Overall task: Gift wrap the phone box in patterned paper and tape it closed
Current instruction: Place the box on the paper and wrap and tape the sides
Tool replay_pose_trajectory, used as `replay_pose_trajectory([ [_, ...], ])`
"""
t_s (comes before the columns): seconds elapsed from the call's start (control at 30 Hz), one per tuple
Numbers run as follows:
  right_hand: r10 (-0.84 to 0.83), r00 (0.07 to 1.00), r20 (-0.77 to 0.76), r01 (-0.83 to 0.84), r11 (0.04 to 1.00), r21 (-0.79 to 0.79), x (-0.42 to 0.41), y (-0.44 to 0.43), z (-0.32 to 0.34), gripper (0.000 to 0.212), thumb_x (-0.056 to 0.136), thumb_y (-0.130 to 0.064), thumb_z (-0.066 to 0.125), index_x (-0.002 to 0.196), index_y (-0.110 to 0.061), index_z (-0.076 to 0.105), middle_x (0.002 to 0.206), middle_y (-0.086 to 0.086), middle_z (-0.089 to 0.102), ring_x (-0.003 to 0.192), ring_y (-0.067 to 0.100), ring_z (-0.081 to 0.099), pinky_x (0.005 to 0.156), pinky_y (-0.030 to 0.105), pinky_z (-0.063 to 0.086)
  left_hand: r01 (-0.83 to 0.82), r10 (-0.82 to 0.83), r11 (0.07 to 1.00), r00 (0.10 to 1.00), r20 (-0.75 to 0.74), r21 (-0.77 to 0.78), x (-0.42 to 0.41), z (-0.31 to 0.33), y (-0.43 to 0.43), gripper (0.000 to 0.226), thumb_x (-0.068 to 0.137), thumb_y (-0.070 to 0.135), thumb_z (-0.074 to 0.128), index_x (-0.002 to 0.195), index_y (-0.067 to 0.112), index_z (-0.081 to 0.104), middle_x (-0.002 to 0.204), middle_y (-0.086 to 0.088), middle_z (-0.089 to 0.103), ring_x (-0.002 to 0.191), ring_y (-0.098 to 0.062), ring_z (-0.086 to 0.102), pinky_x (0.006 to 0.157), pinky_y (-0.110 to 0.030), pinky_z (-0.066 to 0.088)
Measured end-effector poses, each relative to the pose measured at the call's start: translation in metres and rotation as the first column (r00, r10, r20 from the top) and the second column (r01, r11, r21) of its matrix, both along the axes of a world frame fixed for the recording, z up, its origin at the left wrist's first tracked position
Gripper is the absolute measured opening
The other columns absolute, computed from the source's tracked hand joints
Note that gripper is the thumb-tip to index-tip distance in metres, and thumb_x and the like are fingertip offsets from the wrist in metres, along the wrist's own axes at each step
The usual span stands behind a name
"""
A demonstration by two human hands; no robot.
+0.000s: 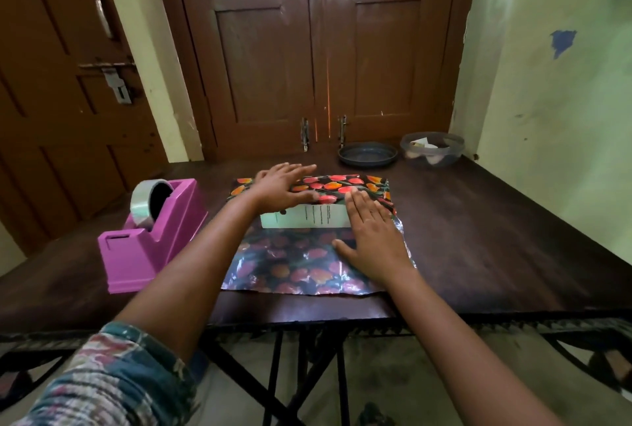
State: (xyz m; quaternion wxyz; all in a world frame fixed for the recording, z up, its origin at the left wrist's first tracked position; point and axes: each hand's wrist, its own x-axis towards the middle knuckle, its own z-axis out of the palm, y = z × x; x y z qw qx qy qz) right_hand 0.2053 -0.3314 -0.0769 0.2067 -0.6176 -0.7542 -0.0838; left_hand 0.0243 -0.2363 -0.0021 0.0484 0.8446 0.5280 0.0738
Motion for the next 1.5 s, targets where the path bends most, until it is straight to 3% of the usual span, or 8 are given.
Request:
replay_pose_trajectory([
  [0.13, 0.008, 1.0, 0.013, -0.008, 1.0, -0.024, 0.001, 0.001, 0.002, 0.087, 0.09, -0.055, 0.042, 0.149, -0.013, -0.006, 0.158, 0.003, -0.007, 0.144, 0.015, -0.009, 0.112, 0.026, -0.011, 0.073, -0.068, 0.997, 0.972, -0.224, 0.013, -0.001, 0.002, 0.007, 0.08, 0.08, 0.062, 0.056, 0.146, 0.043, 0.013, 0.157, 0.004, 0.014, 0.143, -0.023, 0.013, 0.112, -0.047, 0.017],
  [0.53, -0.083, 0.949, 0.304, 0.13, 0.982, -0.138, 0.025, 0.014, 0.029, 0.097, 0.084, -0.067, 0.041, 0.148, -0.016, -0.011, 0.155, 0.006, -0.018, 0.143, 0.021, -0.018, 0.113, 0.038, -0.013, -0.106, 0.146, 0.962, 0.978, -0.149, 0.252, 0.015, -0.026, 0.01, 0.086, 0.073, 0.077, 0.048, 0.144, 0.033, 0.029, 0.141, -0.003, 0.046, 0.123, -0.025, 0.047, 0.092, -0.037, 0.041],
  [0.67, -0.093, 0.977, 0.19, 0.133, 0.969, -0.21, 0.01, 0.003, 0.031, 0.09, 0.091, -0.05, 0.045, 0.147, -0.013, -0.015, 0.155, 0.01, -0.019, 0.143, 0.025, -0.015, 0.115, 0.04, -0.008, -0.193, 0.24, 0.943, 0.959, -0.15, 0.272, 0.027, -0.027, 0.016, 0.083, 0.073, 0.076, 0.05, 0.139, 0.027, 0.039, 0.128, -0.008, 0.055, 0.117, -0.026, 0.052, 0.091, -0.037, 0.04],
  [0.77, -0.02, 1.0, -0.016, 0.011, 0.897, -0.443, -0.01, -0.006, 0.018, 0.08, 0.093, -0.058, 0.031, 0.149, -0.017, -0.007, 0.156, 0.011, -0.012, 0.144, 0.025, -0.011, 0.115, 0.041, -0.003, -0.21, 0.255, 0.947, 0.951, -0.174, 0.243, 0.032, -0.02, 0.018, 0.075, 0.074, 0.073, 0.054, 0.127, 0.021, 0.048, 0.116, -0.006, 0.061, 0.107, -0.025, 0.056, 0.084, -0.035, 0.039],
  [1.03, 0.09, 0.996, -0.024, -0.086, 0.785, -0.614, 0.025, 0.002, 0.035, 0.075, 0.082, -0.066, 0.046, 0.146, -0.038, 0.018, 0.157, -0.01, 0.002, 0.145, 0.019, -0.002, 0.116, 0.047, -0.003, -0.216, 0.293, 0.948, 0.876, -0.382, 0.232, 0.042, 0.0, 0.004, 0.065, 0.073, 0.076, 0.049, 0.095, 0.017, 0.06, 0.094, -0.001, 0.06, 0.092, -0.02, 0.058, 0.078, -0.031, 0.037],
  [1.27, -0.009, 0.998, -0.055, -0.031, 0.729, -0.683, 0.031, 0.02, 0.068, 0.036, 0.087, -0.04, 0.054, 0.123, -0.031, 0.055, 0.136, -0.001, 0.046, 0.118, 0.018, 0.045, 0.098, 0.03, 0.037, -0.305, 0.321, 0.947, 0.901, -0.293, 0.1, 0.017, 0.037, -0.003, 0.069, 0.078, 0.08, 0.028, 0.071, 0.016, 0.051, 0.076, 0.0, 0.054, 0.08, -0.018, 0.054, 0.064, -0.027, 0.038],
  [1.37, -0.039, 0.99, -0.136, -0.058, 0.765, -0.642, 0.004, 0.023, 0.065, 0.05, 0.092, -0.052, 0.043, 0.126, -0.017, 0.051, 0.119, 0.002, 0.054, 0.104, 0.018, 0.05, 0.079, 0.026, 0.043, -0.217, 0.22, 0.975, 0.973, -0.071, 0.046, 0.005, 0.029, 0.003, 0.06, 0.084, 0.071, 0.038, 0.095, 0.017, 0.063, 0.098, -0.002, 0.064, 0.088, -0.017, 0.058, 0.067, -0.028, 0.046],
  [1.5, -0.046, 0.997, -0.056, 0.0, 0.777, -0.629, -0.021, 0.027, 0.035, 0.082, 0.085, -0.066, 0.042, 0.147, -0.017, 0.021, 0.153, 0.012, 0.022, 0.14, 0.03, 0.021, 0.112, 0.049, 0.021, 0.12, -0.12, 0.981, 0.993, 0.009, -0.15, 0.012, 0.018, 0.006, 0.053, 0.086, 0.047, 0.059, 0.136, 0.04, 0.042, 0.151, 0.001, 0.028, 0.137, -0.022, 0.027, 0.111, -0.045, 0.026],
])
